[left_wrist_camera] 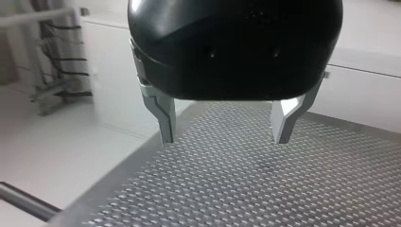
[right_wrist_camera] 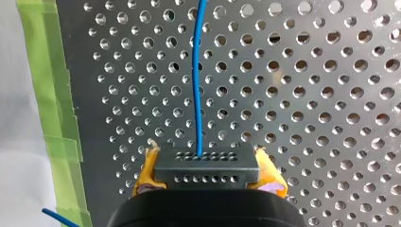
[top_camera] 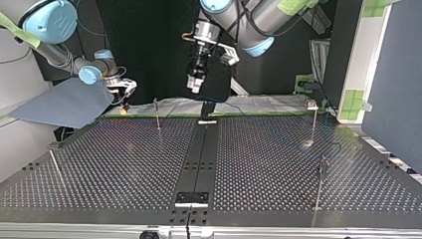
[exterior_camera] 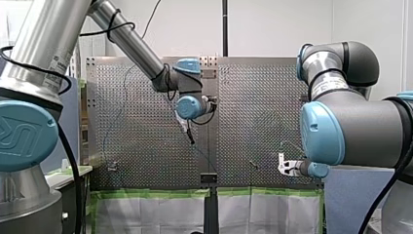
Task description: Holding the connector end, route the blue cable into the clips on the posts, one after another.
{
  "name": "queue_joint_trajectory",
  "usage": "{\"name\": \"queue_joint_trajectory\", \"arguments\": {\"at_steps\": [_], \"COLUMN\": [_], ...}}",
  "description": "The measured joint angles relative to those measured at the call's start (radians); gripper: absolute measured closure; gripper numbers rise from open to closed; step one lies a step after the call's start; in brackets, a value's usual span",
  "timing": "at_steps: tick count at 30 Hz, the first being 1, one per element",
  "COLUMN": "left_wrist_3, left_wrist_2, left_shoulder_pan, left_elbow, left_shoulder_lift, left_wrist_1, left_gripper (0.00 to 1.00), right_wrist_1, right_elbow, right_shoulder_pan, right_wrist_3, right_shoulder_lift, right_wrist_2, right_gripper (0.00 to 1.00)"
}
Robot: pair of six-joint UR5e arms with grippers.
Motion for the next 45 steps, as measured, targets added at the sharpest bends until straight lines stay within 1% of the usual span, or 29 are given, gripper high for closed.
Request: {"name": "queue_joint_trajectory", "arguments": {"at_steps": [6,9,14,18,21,23,26,30,33,39,42,45], "left_wrist_3": [0.001,0.002,0.0,-0.007,-0.011,-0.013,-0.011,-0.008,-0.005,0.003,0.005,0.005], "left_wrist_2": [0.012,0.021,0.027,0.027,0.027,0.027,0.026,0.026,0.027,0.027,0.027,0.027], "left_shoulder_pan": [0.008,0.008,0.003,-0.001,-0.002,-0.003,-0.003,-0.003,-0.004,-0.004,-0.003,0.0], "left_elbow": [-0.057,-0.087,-0.137,-0.182,-0.215,-0.234,-0.265,-0.309,-0.341,-0.4,-0.433,-0.46], "left_shoulder_lift": [0.057,0.071,0.04,-0.002,-0.029,-0.038,-0.043,-0.045,-0.045,-0.045,-0.045,-0.045], "left_wrist_1": [0.05,0.072,0.11,0.141,0.151,0.153,0.155,0.156,0.156,0.168,0.181,0.19], "left_gripper": [0.0,0.0,0.0,0.0,0.0,0.0,0.0,0.0,0.0,0.0,0.0,0.0], "right_wrist_1": [-0.003,-0.006,-0.011,-0.02,-0.025,-0.028,-0.035,-0.062,-0.07,-0.072,-0.071,-0.07], "right_elbow": [0.013,0.025,0.048,0.077,0.1,0.114,0.139,0.168,0.175,0.177,0.177,0.177], "right_shoulder_pan": [-0.001,-0.002,-0.006,-0.009,-0.012,-0.013,-0.013,-0.013,-0.012,-0.009,-0.003,0.005], "right_wrist_3": [-0.001,-0.001,-0.002,-0.002,-0.002,-0.001,0.003,0.026,0.034,0.033,0.029,0.025], "right_shoulder_lift": [-0.014,-0.03,-0.069,-0.107,-0.14,-0.158,-0.189,-0.234,-0.267,-0.326,-0.354,-0.372], "right_wrist_2": [-0.002,-0.003,-0.002,0.001,0.003,0.005,0.01,0.027,0.032,0.038,0.043,0.047], "right_gripper": [1.0,1.0,1.0,1.0,1.0,1.0,1.0,1.0,1.0,1.0,1.0,1.0]}}
